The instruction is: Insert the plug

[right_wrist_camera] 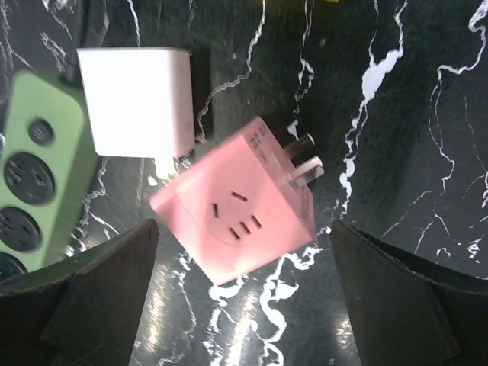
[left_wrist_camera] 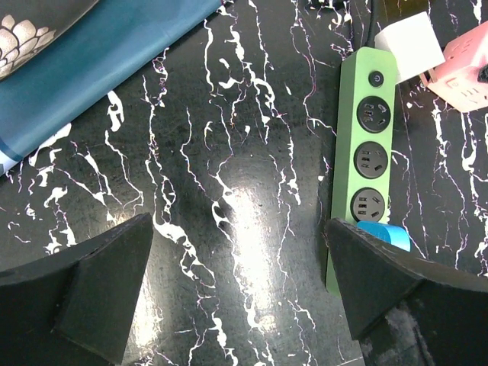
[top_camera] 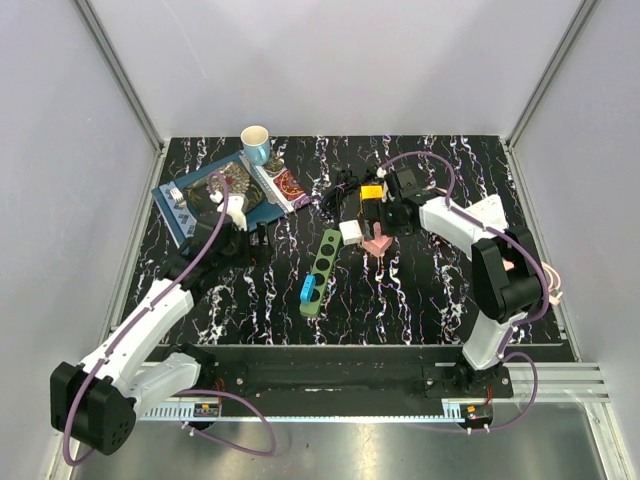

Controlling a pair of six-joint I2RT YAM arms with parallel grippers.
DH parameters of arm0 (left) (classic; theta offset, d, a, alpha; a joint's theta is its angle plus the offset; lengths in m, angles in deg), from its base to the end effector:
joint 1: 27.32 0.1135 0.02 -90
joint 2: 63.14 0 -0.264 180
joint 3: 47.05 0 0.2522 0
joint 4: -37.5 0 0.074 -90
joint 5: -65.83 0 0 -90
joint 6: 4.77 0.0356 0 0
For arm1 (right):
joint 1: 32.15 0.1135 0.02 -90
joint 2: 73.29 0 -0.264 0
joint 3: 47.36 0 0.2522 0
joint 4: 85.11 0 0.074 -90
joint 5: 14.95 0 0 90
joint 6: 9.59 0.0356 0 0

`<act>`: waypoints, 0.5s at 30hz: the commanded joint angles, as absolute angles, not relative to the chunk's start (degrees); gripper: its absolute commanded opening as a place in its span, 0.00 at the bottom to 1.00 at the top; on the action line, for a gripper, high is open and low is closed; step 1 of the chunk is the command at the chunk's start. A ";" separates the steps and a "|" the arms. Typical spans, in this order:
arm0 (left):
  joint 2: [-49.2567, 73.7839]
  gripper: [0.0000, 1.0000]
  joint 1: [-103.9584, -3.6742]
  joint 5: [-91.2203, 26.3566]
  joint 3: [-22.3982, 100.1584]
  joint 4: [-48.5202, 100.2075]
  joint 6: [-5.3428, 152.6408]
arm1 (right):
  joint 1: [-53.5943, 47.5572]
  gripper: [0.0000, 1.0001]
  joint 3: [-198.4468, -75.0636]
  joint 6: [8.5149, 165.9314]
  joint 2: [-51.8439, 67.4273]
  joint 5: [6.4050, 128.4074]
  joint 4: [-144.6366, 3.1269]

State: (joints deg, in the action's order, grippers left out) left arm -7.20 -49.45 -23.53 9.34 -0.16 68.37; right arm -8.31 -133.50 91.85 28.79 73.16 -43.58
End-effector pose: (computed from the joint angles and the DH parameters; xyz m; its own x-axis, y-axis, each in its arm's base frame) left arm 0.1962 -0.0794 0.2679 -0.6430 -0.0516 -0.7642 0.1901 0.9557 -0.2245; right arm 0.3441 0.1533 0.2100 -0.8392 -0.1541 -0.5215 -0.2589 0.9566 0.1339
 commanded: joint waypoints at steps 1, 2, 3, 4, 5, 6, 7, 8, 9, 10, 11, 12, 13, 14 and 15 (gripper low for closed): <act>-8.39 0.99 -49.11 -24.61 8.20 5.46 70.38 | -9.91 1.00 -131.35 78.58 26.03 62.23 -46.30; -8.21 0.99 -49.11 -24.96 8.20 5.72 70.29 | -10.00 1.00 -131.17 77.17 26.03 61.26 -46.30; -8.12 0.99 -49.11 -25.22 8.20 5.81 70.20 | -9.91 1.00 -131.00 75.33 26.11 60.81 -46.39; -7.86 0.99 -49.11 -25.49 8.20 6.25 70.20 | -10.08 1.00 -131.08 74.53 26.29 60.81 -46.39; -7.60 0.99 -49.11 -25.84 8.28 6.34 70.03 | -10.00 1.00 -131.08 73.65 26.73 60.72 -46.39; -7.51 0.99 -49.11 -25.93 8.28 6.34 69.85 | -10.00 1.00 -131.34 72.34 27.17 61.16 -46.39; -7.42 0.99 -49.11 -26.02 8.28 6.51 69.76 | -10.00 1.00 -131.52 71.89 27.43 61.51 -46.39; -7.42 0.99 -49.11 -26.10 8.20 6.60 69.76 | -10.00 1.00 -131.61 71.36 28.04 61.69 -46.30; -7.42 0.99 -49.11 -26.10 8.11 6.60 69.76 | -10.00 1.00 -131.78 70.49 28.22 61.95 -46.39; -7.51 0.99 -49.11 -26.28 8.11 6.69 69.76 | -10.08 1.00 -131.87 70.13 28.49 61.95 -46.48; -7.51 0.99 -49.11 -26.45 8.02 6.60 69.85 | -10.08 1.00 -131.87 69.86 29.01 61.86 -46.48; -7.51 0.99 -49.11 -26.37 7.93 6.60 69.85 | -10.08 0.99 -132.05 69.60 29.19 61.52 -46.56; -7.51 0.99 -49.11 -26.54 7.93 6.60 69.85 | -10.08 0.98 -131.96 69.51 29.37 61.25 -46.57; -7.51 0.99 -49.11 -26.72 7.93 6.60 69.76 | -10.08 0.97 -131.87 69.51 29.45 60.90 -46.65; -7.51 0.99 -49.11 -26.81 7.84 6.69 69.76 | -10.08 0.95 -131.79 69.51 29.63 60.20 -46.74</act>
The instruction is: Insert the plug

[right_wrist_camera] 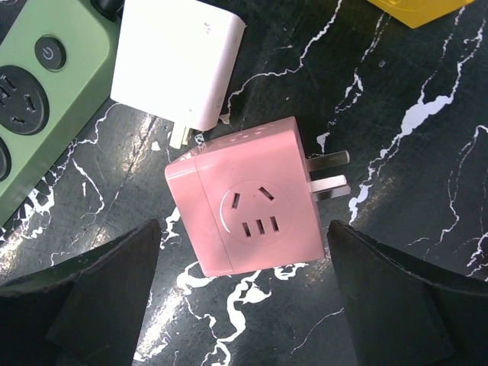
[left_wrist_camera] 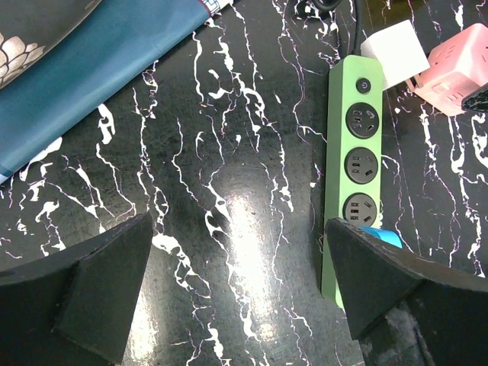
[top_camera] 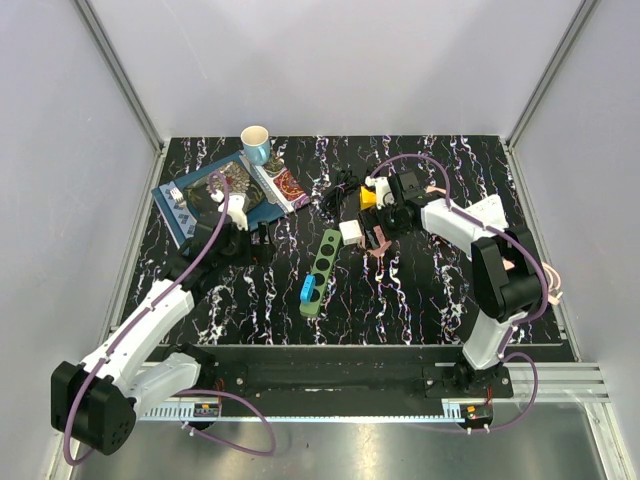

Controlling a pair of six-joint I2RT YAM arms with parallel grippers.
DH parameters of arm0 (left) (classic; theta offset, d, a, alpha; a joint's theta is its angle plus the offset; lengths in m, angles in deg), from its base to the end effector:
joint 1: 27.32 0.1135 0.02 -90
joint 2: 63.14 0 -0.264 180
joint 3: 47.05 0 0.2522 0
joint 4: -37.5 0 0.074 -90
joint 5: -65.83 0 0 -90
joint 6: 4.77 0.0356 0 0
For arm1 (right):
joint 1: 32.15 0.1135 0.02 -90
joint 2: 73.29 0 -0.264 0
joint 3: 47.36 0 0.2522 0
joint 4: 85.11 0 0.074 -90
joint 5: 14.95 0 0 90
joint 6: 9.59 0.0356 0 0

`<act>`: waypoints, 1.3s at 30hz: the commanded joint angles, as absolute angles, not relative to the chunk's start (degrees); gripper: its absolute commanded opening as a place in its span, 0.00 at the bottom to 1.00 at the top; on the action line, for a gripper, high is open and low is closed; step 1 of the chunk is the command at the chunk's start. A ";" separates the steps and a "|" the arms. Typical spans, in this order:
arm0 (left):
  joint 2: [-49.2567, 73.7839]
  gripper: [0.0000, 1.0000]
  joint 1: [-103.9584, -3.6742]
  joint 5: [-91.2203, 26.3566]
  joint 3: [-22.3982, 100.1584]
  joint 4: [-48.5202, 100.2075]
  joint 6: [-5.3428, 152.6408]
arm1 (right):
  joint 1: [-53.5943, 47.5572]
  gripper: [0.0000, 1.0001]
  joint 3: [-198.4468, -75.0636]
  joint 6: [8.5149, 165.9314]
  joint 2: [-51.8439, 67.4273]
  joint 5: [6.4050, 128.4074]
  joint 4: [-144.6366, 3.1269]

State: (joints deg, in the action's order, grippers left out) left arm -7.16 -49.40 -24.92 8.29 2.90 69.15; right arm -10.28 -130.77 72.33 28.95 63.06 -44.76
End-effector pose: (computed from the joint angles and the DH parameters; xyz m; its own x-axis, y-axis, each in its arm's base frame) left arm 0.1981 -0.0809 0.2663 -0.6206 -0.0471 -0.7827 0.2226 0.9465 -0.2335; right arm 0.3410 0.1448 0.1966 -0.7240 -0.4387 -0.5323 -0.5706 0.8146 0.1046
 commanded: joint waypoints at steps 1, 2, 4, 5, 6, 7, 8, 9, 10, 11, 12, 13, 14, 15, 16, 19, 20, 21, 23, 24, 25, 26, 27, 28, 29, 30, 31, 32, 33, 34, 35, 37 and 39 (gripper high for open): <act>-7.42 0.99 -49.11 -27.24 7.84 6.78 69.76 | -10.17 0.93 -131.70 69.60 29.54 59.93 -46.83; -7.33 0.99 -49.11 -27.42 7.84 6.78 69.76 | -10.09 0.92 -131.44 69.60 29.72 59.76 -47.18; -7.16 0.99 -49.11 -28.12 7.84 6.95 69.76 | -10.08 0.89 -131.17 69.51 29.72 59.32 -47.44; -7.07 0.99 -49.11 -28.39 7.84 6.87 69.85 | -10.08 0.88 -130.91 69.42 29.63 59.23 -47.88; -6.89 0.99 -49.11 -28.74 7.76 7.04 69.93 | -10.08 0.87 -130.73 69.25 29.63 58.70 -47.97; -6.89 0.99 -49.20 -29.44 7.84 7.04 70.11 | -10.08 0.82 -130.64 69.25 29.80 58.53 -48.06; -6.89 0.99 -49.11 -29.71 7.84 6.95 70.11 | -10.08 0.79 -130.56 69.16 29.63 58.52 -47.97; -6.81 0.99 -49.11 -30.06 7.84 7.04 70.20 | -10.08 0.77 -130.38 69.25 29.63 58.52 -47.97; -6.98 0.99 -49.11 -30.58 8.02 6.95 70.37 | -10.08 0.70 -130.20 69.25 29.20 58.61 -48.06; -6.98 0.99 -49.11 -30.93 8.02 7.04 70.46 | -10.00 0.66 -129.86 69.51 28.93 58.44 -48.06; -7.07 0.99 -49.11 -31.37 8.11 7.21 70.64 | -10.08 0.62 -129.68 69.68 28.49 58.44 -47.97; -7.24 0.99 -49.11 -32.25 8.37 7.13 70.90 | -10.08 0.53 -129.33 69.95 27.27 58.35 -47.97; -7.42 0.99 -49.20 -32.87 8.46 7.30 70.99 | -10.08 0.49 -128.80 70.56 26.65 58.00 -47.97; -7.51 0.99 -49.11 -33.39 8.55 7.39 71.08 | -10.08 0.45 -128.71 71.00 25.86 57.65 -47.97; -7.68 0.99 -49.11 -34.79 8.81 7.57 71.17 | -10.08 0.42 -128.45 71.44 24.29 57.12 -47.97; -7.95 0.99 -49.11 -38.22 9.69 8.27 70.99 | -10.08 0.29 -127.66 73.90 21.30 54.40 -47.80; -8.03 0.99 -49.20 -39.10 9.78 8.62 70.82 | -10.08 0.27 -127.57 75.47 20.50 52.48 -47.88; -8.04 0.99 -49.20 -39.98 9.86 9.06 70.64 | -10.08 0.24 -127.39 76.44 19.62 51.42 -47.88; -8.04 0.99 -49.20 -41.66 10.30 9.85 69.24 | -9.91 0.21 -126.78 79.42 17.25 47.56 -48.84; -8.04 0.99 -49.20 -42.10 10.39 10.20 68.54 | -10.00 0.21 -126.43 80.05 16.28 46.32 -49.37; -8.12 0.99 -49.20 -43.06 10.39 10.81 66.96 | -10.00 0.20 -125.99 82.41 14.53 45.00 -51.03; -8.12 0.99 -49.29 -43.76 10.22 11.34 66.08 | -10.00 0.19 -124.94 85.13 13.64 42.29 -52.00; -8.30 0.99 -49.29 -44.55 9.96 13.17 65.11 | -10.00 0.17 -124.49 86.72 12.85 40.70 -52.80; -8.39 0.99 -49.38 -45.61 9.78 13.80 63.45 | -10.08 0.17 -124.14 88.04 11.54 39.12 -54.11; -8.56 0.99 -49.46 -46.05 9.69 15.11 62.74 | -10.08 0.16 -123.53 90.84 11.00 35.53 -54.73; -8.74 0.99 -49.55 -46.49 9.60 15.65 61.77 | -9.91 0.15 -123.18 92.17 10.48 33.58 -55.52; -8.74 0.99 -49.64 -47.10 9.51 16.09 61.41 | -9.82 0.14 -122.13 93.49 9.17 32.00 -57.44; -9.17 0.99 -49.64 -47.46 9.51 17.40 61.06 | -9.39 0.13 -121.60 96.20 8.28 29.46 -58.68; -9.44 0.99 -49.73 -47.98 9.25 18.19 60.71 | -9.29 0.13 -120.98 97.71 7.66 28.13 -59.91; -9.88 0.99 -49.64 -49.12 8.64 19.07 60.53 | -8.95 0.13 -119.93 99.03 6.18 26.81 -62.53; -10.84 0.99 -49.82 -49.74 8.29 21.00 60.44 | -8.86 0.13 -119.31 102.17 5.47 24.71 -64.13; -11.98 0.99 -49.90 -52.19 7.15 23.11 61.14 | -8.68 0.12 -117.73 105.44 3.37 23.29 -68.68; -14.18 0.99 -50.17 -53.08 6.53 25.22 63.24 | -8.59 0.11 -117.20 110.36 2.13 22.40 -70.90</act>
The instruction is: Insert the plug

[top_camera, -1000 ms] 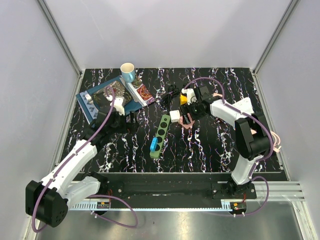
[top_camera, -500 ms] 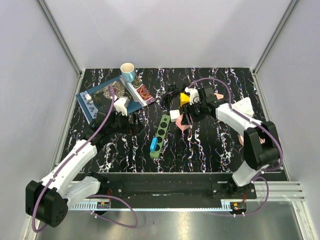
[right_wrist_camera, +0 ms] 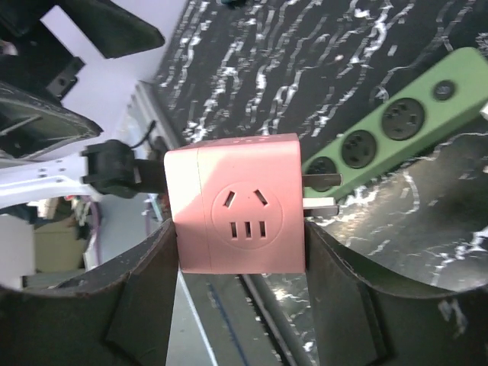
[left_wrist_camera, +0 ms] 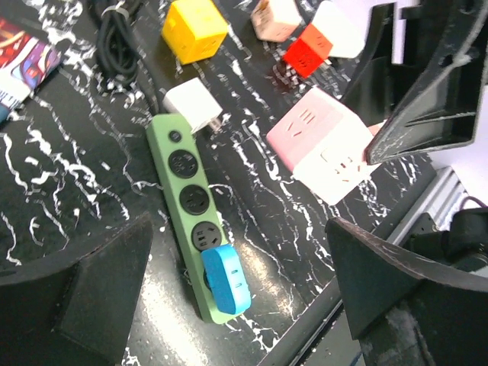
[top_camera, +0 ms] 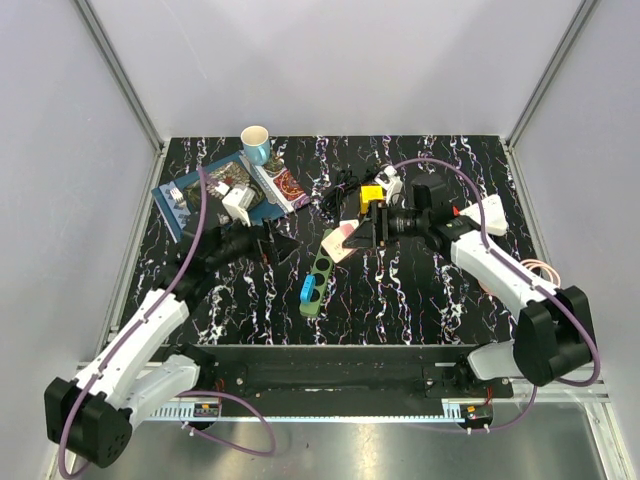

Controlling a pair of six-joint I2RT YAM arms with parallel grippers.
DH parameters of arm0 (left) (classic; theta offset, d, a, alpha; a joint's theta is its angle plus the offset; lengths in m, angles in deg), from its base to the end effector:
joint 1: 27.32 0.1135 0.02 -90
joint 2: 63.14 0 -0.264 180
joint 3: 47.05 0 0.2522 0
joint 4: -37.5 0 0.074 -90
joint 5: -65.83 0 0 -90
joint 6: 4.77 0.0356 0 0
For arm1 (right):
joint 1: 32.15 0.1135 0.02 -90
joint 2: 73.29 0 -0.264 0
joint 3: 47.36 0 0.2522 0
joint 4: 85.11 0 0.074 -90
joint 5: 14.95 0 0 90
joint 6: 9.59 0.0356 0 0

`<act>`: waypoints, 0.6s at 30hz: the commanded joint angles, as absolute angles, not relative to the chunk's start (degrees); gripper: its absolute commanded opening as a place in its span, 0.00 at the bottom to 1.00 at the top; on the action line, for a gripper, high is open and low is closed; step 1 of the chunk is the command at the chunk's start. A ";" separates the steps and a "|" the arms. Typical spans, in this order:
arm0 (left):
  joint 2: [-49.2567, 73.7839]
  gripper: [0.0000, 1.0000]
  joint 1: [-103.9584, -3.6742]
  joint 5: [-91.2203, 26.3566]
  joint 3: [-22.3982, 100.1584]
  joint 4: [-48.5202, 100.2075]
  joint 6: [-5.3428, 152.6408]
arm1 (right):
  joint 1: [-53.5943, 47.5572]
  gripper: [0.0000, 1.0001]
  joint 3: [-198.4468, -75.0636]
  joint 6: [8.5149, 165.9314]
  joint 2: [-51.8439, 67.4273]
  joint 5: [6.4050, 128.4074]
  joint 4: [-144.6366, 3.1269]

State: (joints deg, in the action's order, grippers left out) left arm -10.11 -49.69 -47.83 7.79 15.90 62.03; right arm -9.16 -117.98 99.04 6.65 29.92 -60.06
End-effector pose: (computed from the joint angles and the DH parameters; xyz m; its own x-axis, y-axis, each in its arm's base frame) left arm 0.1921 -0.0945 0.2963 -0.5627 -0.1586 -0.8113 0.5180 0.6972 -0.4956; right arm 0.2705 0.1422 0.2766 -0.7525 -0.0744 -0.6543 -0.6054 0.4694 0.6428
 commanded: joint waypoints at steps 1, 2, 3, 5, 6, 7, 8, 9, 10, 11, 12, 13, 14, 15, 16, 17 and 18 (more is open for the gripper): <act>-14.97 0.99 -50.43 -53.17 6.09 25.84 64.13 | -8.59 0.10 -117.20 111.60 1.51 22.23 -71.69; -16.72 0.99 -50.69 -52.74 5.30 27.07 64.83 | -8.59 0.10 -117.28 113.96 1.33 21.88 -72.92; -17.52 0.99 -51.22 -52.56 4.69 27.95 65.97 | -8.50 0.10 -117.46 114.94 1.24 21.53 -73.11; -20.15 0.99 -51.75 -51.95 3.28 30.93 66.94 | -8.59 0.09 -117.81 117.74 0.72 20.74 -73.63; -21.03 0.99 -52.71 -51.51 2.75 31.90 68.25 | -8.59 0.09 -117.98 118.46 0.45 20.73 -73.64; -21.83 0.99 -53.33 -50.55 2.31 32.70 69.22 | -8.59 0.08 -118.42 120.21 0.02 20.47 -73.72; -23.05 0.99 -54.12 -50.02 1.52 33.84 70.36 | -8.68 0.08 -118.60 121.09 -0.08 20.29 -73.81; -23.59 0.99 -55.95 -49.05 1.34 33.93 73.25 | -8.59 0.08 -118.78 121.97 -0.34 20.12 -73.81; -24.03 0.99 -57.01 -48.87 1.34 33.94 74.84 | -8.59 0.07 -119.21 123.89 -0.34 19.94 -73.81; -24.38 0.99 -57.98 -48.78 1.34 33.85 76.60 | -8.59 0.07 -119.48 124.87 -0.34 19.85 -73.90; -24.47 0.99 -59.99 -48.52 1.34 33.93 79.66 | -8.59 0.06 -119.48 126.01 -0.60 19.68 -74.07; -24.56 0.99 -61.14 -47.99 1.25 34.02 81.00 | -8.59 0.06 -119.65 127.85 -0.60 18.98 -74.94; -24.38 0.99 -62.20 -47.38 1.16 34.55 82.23 | -8.59 0.06 -119.66 128.65 -0.78 18.71 -75.21; -24.30 0.99 -64.21 -46.16 0.82 35.07 84.59 | -8.59 0.06 -119.66 129.44 -0.87 18.71 -75.48; -24.21 0.99 -65.27 -45.19 0.64 35.69 84.79 | -8.59 0.06 -119.66 130.84 -0.95 18.45 -75.83; -23.77 0.99 -66.16 -44.13 0.46 36.82 86.79 | -8.59 0.06 -119.57 131.47 -1.13 18.27 -76.18; -23.51 0.99 -67.73 -41.95 0.29 37.71 88.29 | -8.59 0.06 -119.48 132.26 -1.30 18.01 -76.71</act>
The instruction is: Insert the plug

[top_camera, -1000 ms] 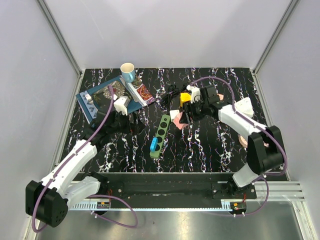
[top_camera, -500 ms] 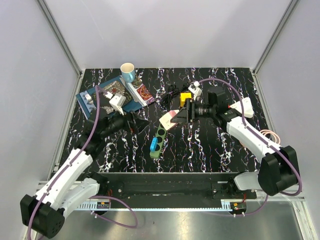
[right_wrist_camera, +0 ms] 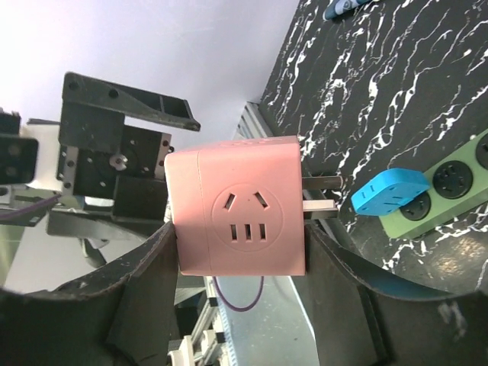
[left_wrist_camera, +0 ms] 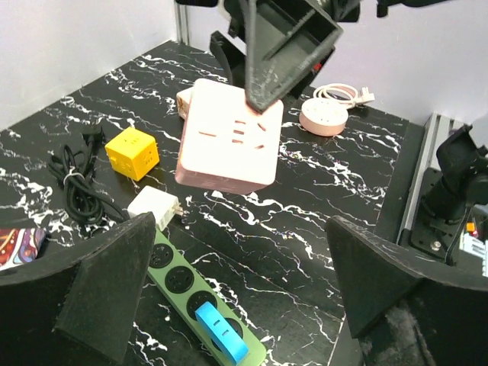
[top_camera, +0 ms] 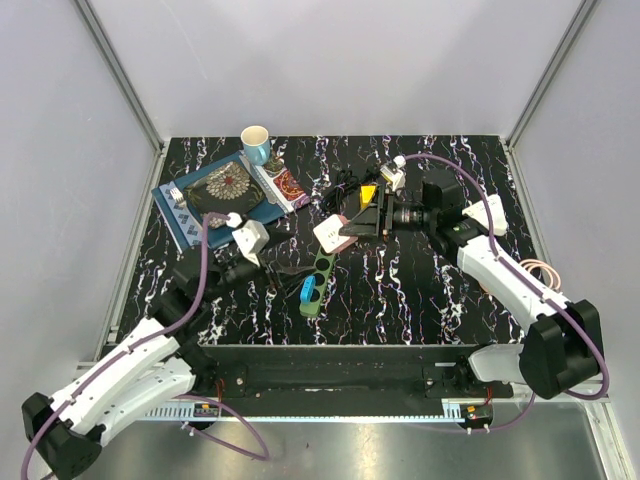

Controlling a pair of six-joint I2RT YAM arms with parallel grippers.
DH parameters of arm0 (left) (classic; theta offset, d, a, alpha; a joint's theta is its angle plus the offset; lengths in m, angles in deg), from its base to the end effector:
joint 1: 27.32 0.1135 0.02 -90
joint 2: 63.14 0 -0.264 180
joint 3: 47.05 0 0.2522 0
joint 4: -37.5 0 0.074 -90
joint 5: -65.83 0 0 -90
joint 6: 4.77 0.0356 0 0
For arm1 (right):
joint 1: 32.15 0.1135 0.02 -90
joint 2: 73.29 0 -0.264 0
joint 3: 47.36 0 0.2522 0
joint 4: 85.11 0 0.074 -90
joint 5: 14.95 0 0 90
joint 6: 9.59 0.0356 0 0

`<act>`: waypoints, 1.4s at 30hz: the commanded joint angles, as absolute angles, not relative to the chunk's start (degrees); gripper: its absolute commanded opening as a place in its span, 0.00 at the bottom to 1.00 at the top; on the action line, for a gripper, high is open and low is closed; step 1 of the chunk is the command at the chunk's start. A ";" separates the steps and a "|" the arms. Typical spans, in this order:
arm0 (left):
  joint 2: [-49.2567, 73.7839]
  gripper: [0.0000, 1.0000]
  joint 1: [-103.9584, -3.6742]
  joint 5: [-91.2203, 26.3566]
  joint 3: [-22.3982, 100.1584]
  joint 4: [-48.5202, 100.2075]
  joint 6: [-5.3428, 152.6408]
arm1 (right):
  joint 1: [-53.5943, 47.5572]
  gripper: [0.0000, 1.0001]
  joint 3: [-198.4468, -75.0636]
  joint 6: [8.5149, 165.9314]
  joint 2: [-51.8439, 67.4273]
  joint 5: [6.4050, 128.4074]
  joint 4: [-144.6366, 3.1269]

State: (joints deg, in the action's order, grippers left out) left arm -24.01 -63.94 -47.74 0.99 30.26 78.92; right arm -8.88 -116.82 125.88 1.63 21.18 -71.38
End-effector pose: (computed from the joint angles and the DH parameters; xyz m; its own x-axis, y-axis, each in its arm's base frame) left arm 0.1287 -0.1134 0.3223 -0.0721 -0.0719 -0.9948 0.8649 0.4923 -0.0983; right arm 0.2570 0.1418 0.3132 -0.8774 0.0802 -0.4731 -0.4395 0.2611 0.8595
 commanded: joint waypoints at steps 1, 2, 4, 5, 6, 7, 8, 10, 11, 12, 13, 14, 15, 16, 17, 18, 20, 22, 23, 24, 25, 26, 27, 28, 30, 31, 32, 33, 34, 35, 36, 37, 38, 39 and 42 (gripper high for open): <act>-23.24 0.99 -68.36 -41.32 -0.32 38.67 88.91 | -8.59 0.06 -119.05 133.92 -1.48 17.57 -78.10; -22.46 0.99 -68.71 -40.96 -0.59 41.20 89.36 | -8.59 0.06 -118.69 134.72 -1.66 17.31 -78.99; -21.31 0.99 -69.50 -41.22 -0.77 43.24 90.06 | -8.59 0.06 -117.64 137.87 -2.10 16.60 -82.22; -19.91 0.99 -69.68 -41.57 -0.68 44.73 90.41 | -8.59 0.06 -117.29 138.85 -2.36 16.51 -83.38; -19.12 0.99 -70.20 -41.92 -0.51 45.53 90.59 | -8.59 0.06 -116.94 139.64 -2.45 16.34 -84.35; -18.41 0.99 -70.38 -42.10 -0.42 46.32 90.68 | -8.59 0.06 -116.41 141.04 -2.54 16.25 -85.84; -17.10 0.99 -70.56 -42.19 -0.16 47.98 90.76 | -8.59 0.06 -116.32 141.57 -2.62 16.07 -86.29; -15.86 0.99 -71.00 -42.19 -0.07 49.83 90.77 | -8.59 0.06 -116.14 142.11 -2.62 15.90 -86.99; -14.99 0.99 -71.09 -42.01 -0.07 51.76 90.77 | -8.59 0.06 -116.14 142.19 -2.63 15.90 -86.99; -14.46 0.99 -71.26 -41.40 0.02 52.73 90.50 | -8.59 0.06 -116.14 142.28 -2.80 15.90 -86.99; -14.10 0.99 -71.18 -41.05 -0.15 53.61 90.42 | -8.76 0.06 -115.97 142.37 -2.89 15.98 -86.99; -13.40 0.99 -71.17 -40.96 -0.24 55.54 90.24 | -8.51 0.06 -115.96 142.46 -2.89 15.98 -87.08; -13.14 0.99 -71.17 -41.22 -0.42 56.60 89.80 | -8.59 0.06 -115.79 142.63 -2.80 15.98 -87.26; -12.44 0.99 -71.17 -41.57 -0.33 58.18 89.54 | -8.59 0.06 -115.44 143.33 -2.71 15.90 -87.95; -12.08 0.99 -71.17 -42.10 -0.24 58.71 89.27 | -8.59 0.06 -115.18 143.86 -2.71 15.81 -88.57; -11.73 0.99 -71.17 -42.80 0.02 59.24 88.58 | -8.59 0.06 -115.00 144.30 -2.63 15.81 -89.27; -10.50 0.99 -71.17 -43.42 0.02 61.00 88.04 | -8.59 0.06 -114.03 146.23 -2.63 15.63 -92.00; -8.92 0.99 -71.26 -43.59 0.02 62.84 87.16 | -8.59 0.05 -113.16 147.64 -2.45 15.55 -94.10; -8.39 0.99 -71.26 -43.94 0.11 63.11 86.99 | -8.59 0.05 -112.89 148.08 -2.45 15.63 -94.55; -7.78 0.99 -71.26 -44.47 0.28 63.38 86.73 | -8.59 0.05 -112.63 148.35 -2.36 15.63 -94.90; -6.99 0.98 -71.26 -44.47 0.46 64.25 86.37 | -8.59 0.06 -112.19 149.31 -2.36 15.63 -96.04; -6.46 0.97 -71.26 -44.73 0.46 64.87 86.11 | -8.59 0.05 -112.01 149.84 -2.27 15.55 -96.74; -6.11 0.97 -71.26 -44.82 0.55 65.22 85.85 | -8.59 0.05 -111.84 150.36 -2.10 15.46 -97.45; -5.41 0.95 -71.26 -45.00 0.64 65.66 85.84 | -8.59 0.05 -111.49 151.41 -2.01 15.28 -98.67; -4.70 0.93 -71.26 -45.44 1.25 65.58 86.19 | -8.68 0.05 -111.31 152.04 -2.10 15.28 -99.99; -4.17 0.92 -71.26 -45.44 1.34 65.58 86.37 | -8.59 0.05 -111.13 152.56 -2.01 15.37 -100.18; -3.99 0.91 -71.26 -45.35 1.34 65.75 86.37 | -8.59 0.05 -111.13 152.65 -2.01 15.28 -100.35; -3.91 0.90 -71.26 -45.18 1.34 66.01 86.46 | -8.59 0.05 -111.04 152.74 -2.18 15.28 -100.27; -3.64 0.88 -71.26 -45.18 1.34 66.36 86.37 | -8.59 0.05 -110.96 152.66 -2.19 15.28 -100.09; -3.73 0.85 -71.26 -45.18 1.43 66.45 86.37 | -8.59 0.05 -110.96 152.57 -2.27 15.28 -99.92; -3.73 0.83 -71.35 -45.26 1.51 66.54 86.37 | -8.59 0.05 -110.61 152.65 -2.19 15.19 -99.65; -3.64 0.81 -71.26 -45.35 1.69 66.54 86.28 | -8.59 0.05 -110.52 152.65 -2.01 15.19 -99.39; -3.64 0.80 -71.26 -45.53 1.78 66.46 86.28 | -8.59 0.05 -110.34 152.65 -2.01 15.19 -99.21; -3.64 0.80 -71.26 -45.70 2.04 66.54 86.11 | -8.59 0.05 -109.99 152.74 -2.10 15.19 -99.12; -3.82 0.81 -71.26 -45.70 2.04 66.81 86.02 | -8.68 0.05 -109.38 153.18 -2.27 15.19 -99.21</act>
State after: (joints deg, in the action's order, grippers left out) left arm -3.70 -70.98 -43.57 -0.41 60.75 86.00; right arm -8.88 -109.76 151.80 -1.02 16.83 -95.82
